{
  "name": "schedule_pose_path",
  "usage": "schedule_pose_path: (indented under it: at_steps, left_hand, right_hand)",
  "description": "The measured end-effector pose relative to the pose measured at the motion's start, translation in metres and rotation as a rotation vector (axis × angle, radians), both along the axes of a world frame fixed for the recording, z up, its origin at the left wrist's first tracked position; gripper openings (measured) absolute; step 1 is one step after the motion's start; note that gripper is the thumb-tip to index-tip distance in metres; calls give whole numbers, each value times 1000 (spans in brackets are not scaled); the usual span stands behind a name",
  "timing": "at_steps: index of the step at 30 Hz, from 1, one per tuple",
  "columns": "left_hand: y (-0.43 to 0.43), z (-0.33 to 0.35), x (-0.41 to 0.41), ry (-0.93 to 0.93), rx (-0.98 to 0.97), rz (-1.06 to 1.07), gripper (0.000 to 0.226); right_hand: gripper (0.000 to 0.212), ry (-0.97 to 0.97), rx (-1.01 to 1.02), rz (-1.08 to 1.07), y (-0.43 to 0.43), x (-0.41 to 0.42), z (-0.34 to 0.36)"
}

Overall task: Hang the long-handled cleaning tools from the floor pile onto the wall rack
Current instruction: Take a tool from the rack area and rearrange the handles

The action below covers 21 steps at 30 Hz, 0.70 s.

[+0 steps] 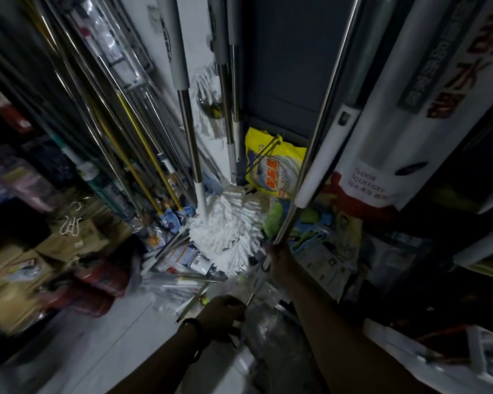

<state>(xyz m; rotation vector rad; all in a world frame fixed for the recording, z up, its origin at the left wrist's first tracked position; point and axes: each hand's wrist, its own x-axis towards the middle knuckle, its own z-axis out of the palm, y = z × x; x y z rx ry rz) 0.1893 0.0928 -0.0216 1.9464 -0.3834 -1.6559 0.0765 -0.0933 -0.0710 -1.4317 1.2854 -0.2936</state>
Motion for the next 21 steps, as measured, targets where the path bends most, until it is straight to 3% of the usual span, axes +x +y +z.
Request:
schedule_pose_path:
  at_steps: [10,16,21]
  left_hand:
    - [42,7,35,13,-50,-94,27]
    - [110,-3,72,32,-14,-109,20]
    - [186,-32,109,33,109,-186,17]
  right_hand:
    - [77,34,9,19,99,31,-3]
    - [52,130,-70,66,197,65,6]
    - [44,258,-42,119,239,92,2]
